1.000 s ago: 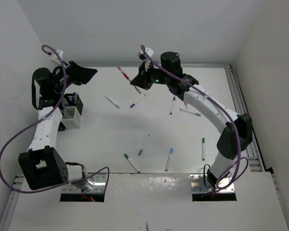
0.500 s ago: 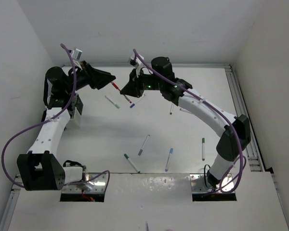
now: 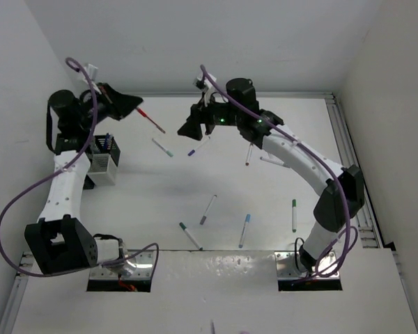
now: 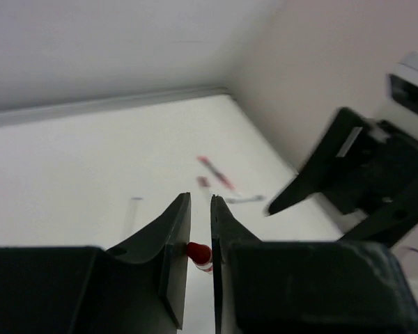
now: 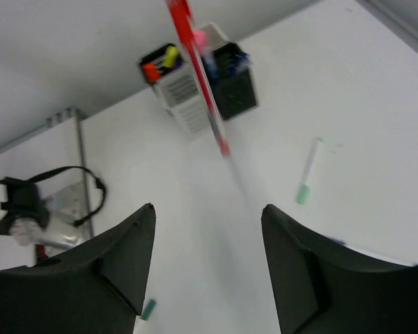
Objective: Sort the stationery into containers
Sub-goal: Place the pen in the storage box.
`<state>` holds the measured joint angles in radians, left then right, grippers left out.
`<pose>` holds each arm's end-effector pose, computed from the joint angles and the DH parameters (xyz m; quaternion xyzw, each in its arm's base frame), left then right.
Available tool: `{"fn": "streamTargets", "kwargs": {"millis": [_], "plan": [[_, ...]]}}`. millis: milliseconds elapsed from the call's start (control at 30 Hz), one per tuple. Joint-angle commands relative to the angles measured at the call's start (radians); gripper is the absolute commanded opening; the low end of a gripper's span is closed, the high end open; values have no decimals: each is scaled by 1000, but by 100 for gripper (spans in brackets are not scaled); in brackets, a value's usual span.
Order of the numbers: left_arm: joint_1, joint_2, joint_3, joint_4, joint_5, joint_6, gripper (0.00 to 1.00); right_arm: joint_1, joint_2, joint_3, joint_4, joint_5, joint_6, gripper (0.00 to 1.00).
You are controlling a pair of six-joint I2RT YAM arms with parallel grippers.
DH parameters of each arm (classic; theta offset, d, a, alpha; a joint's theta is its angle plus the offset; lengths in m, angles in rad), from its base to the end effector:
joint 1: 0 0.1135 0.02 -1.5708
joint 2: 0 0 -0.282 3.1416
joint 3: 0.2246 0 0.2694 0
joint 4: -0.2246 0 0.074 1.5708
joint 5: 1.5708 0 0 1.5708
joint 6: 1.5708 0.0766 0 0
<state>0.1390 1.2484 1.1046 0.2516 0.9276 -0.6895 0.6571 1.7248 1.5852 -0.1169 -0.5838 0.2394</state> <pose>0.3238 -0.0166 0.4156 0.0643 0.6809 -0.4685 0.5593 0.3425 0.3175 0.3800 -0.3292 0.7053 0.4589 0.4285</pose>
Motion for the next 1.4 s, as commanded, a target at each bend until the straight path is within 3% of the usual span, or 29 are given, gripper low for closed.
{"fn": "streamTargets", "kwargs": {"millis": [0,67,100,200,300,600,967,1067,1100,1267,1367], "plan": [[103,25,162,-182,-160,313,0,-97,-45,-30,-38,48,-52,62],[112,25,245,-338,-354,562,0,-154,-42,-57,-96,94,-97,61],[117,22,242,-345,-407,611,0,-174,-42,-68,-113,114,-116,60],[158,17,178,-270,-600,679,0,-252,-39,-135,-133,180,-182,57],[191,63,152,-215,-663,685,0,-318,-27,-175,-148,219,-210,56],[266,218,107,-104,-658,714,0,-494,25,-206,-170,265,-206,52],[292,281,32,-107,-604,668,1,-605,123,-206,-170,271,-229,53],[292,287,24,-121,-579,667,35,-620,148,-188,-181,266,-230,52],[292,286,23,-126,-579,663,50,-622,165,-183,-179,265,-230,53],[294,269,35,-136,-566,633,71,-622,223,-157,-176,262,-224,52],[292,232,41,-135,-535,616,72,-614,271,-136,-161,274,-204,50]]}}
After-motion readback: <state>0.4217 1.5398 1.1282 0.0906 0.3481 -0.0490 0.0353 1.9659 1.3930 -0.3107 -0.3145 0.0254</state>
